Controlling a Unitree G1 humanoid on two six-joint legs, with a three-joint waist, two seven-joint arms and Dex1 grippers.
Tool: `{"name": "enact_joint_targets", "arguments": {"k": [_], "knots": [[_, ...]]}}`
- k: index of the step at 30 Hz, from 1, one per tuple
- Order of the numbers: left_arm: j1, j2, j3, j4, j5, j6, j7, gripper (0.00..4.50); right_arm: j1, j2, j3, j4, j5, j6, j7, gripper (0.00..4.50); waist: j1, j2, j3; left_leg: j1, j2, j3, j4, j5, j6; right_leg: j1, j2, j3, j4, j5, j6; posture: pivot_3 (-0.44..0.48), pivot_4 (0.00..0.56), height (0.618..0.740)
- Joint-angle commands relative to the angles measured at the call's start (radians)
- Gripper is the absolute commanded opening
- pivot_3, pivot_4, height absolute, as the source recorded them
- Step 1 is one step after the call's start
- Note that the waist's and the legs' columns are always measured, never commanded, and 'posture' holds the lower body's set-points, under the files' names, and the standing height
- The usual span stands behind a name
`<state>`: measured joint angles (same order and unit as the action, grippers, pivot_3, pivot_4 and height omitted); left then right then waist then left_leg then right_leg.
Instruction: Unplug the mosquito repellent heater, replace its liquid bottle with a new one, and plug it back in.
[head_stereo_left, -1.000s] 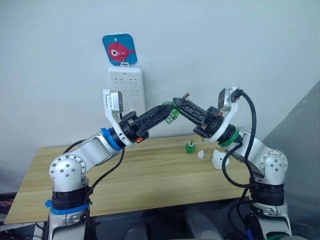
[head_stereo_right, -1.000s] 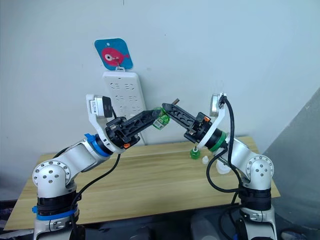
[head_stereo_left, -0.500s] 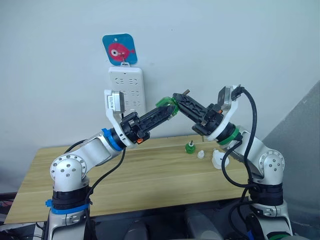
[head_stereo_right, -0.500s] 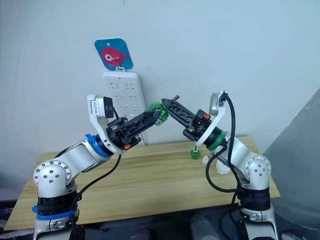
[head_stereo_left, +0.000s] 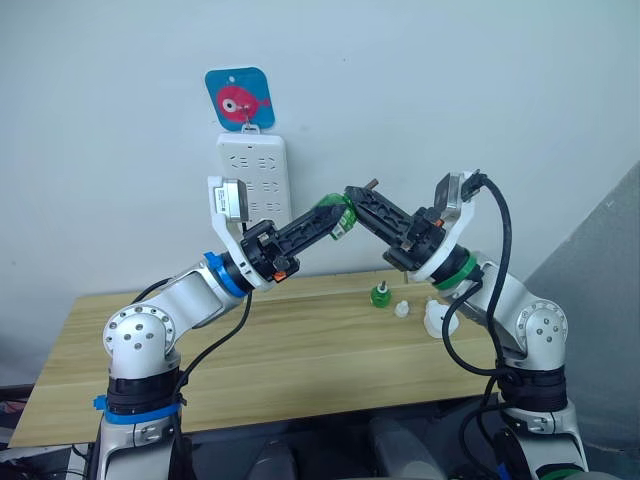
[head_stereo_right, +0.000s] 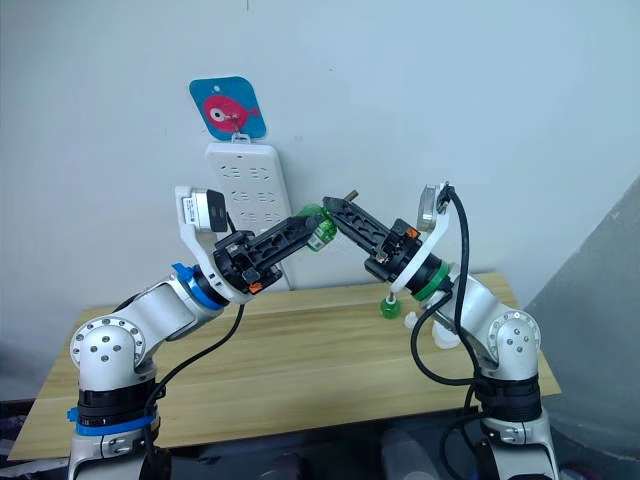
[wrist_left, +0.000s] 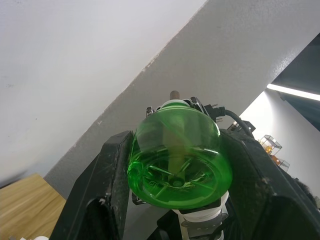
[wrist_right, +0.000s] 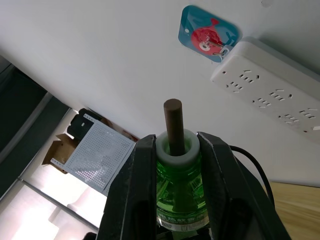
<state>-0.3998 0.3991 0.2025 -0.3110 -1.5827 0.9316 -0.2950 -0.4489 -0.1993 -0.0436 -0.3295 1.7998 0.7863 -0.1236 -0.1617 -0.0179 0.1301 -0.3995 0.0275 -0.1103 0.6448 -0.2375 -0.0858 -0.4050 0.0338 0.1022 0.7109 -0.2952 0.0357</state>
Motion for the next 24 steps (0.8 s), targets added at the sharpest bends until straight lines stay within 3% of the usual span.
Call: {"name": "enact_joint_targets", "arguments": {"k": [1,6,11,12,16,20,24], "knots": [[-0.018,0.016,0.016,-0.009,-0.019,-0.018,0.005,2.3,-0.011,-0.01,0.008,-0.061,0.026,-0.006,0.013,0.82,0.0,0.0,0.0,0.0,0.0,0.0,0.0,0.0,0.0,0.0,0.0,0.0,0.0,0.0,0.0,-0.119,0.052,0.74],[-0.018,0.039,0.02,-0.001,-0.02,-0.014,-0.003,2.3,-0.014,-0.001,0.007,-0.067,0.046,-0.037,-0.015,2.55,0.001,0.0,0.0,0.0,0.0,0.0,0.0,0.0,0.0,0.0,0.0,0.0,0.0,0.0,0.0,-0.121,0.05,0.74],[-0.021,0.12,0.033,0.015,-0.026,0.015,-0.04,2.3,-0.008,-0.013,-0.008,-0.089,0.029,-0.069,-0.047,4.33,-0.001,0.0,0.0,0.0,0.0,0.0,0.0,0.0,0.0,0.0,0.0,0.0,0.0,0.0,0.0,-0.136,0.055,0.74],[-0.022,0.142,0.04,0.02,-0.03,0.021,-0.048,2.3,0.001,-0.025,-0.014,-0.095,0.019,-0.073,-0.052,4.5,-0.002,0.0,0.0,0.0,0.0,0.0,0.0,0.0,0.0,0.0,0.0,0.0,0.0,0.0,0.0,-0.138,0.059,0.74],[-0.016,0.234,0.069,0.048,-0.031,0.054,-0.088,2.3,0.045,-0.129,-0.036,-0.126,-0.079,-0.057,-0.069,4.5,0.002,0.001,0.001,0.0,0.0,0.0,-0.001,0.0,0.0,0.0,0.0,0.0,-0.001,0.0,0.0,-0.13,0.114,0.74],[0.01,0.274,0.048,0.028,0.034,0.065,-0.133,2.3,0.075,-0.361,-0.035,-0.189,-0.254,0.034,-0.034,4.5,0.016,0.01,0.017,-0.001,0.0,0.003,-0.001,0.0,0.0,0.0,0.0,0.002,-0.007,-0.001,0.0,-0.145,0.15,0.74],[0.053,0.32,-0.039,-0.016,0.236,0.03,-0.294,2.3,0.114,-0.623,0.025,-0.164,-0.563,0.133,-0.005,4.5,0.02,0.011,0.032,0.0,0.001,0.004,-0.003,0.0,0.0,0.0,0.001,0.003,-0.01,-0.001,0.0,-0.21,0.186,0.74]]}}
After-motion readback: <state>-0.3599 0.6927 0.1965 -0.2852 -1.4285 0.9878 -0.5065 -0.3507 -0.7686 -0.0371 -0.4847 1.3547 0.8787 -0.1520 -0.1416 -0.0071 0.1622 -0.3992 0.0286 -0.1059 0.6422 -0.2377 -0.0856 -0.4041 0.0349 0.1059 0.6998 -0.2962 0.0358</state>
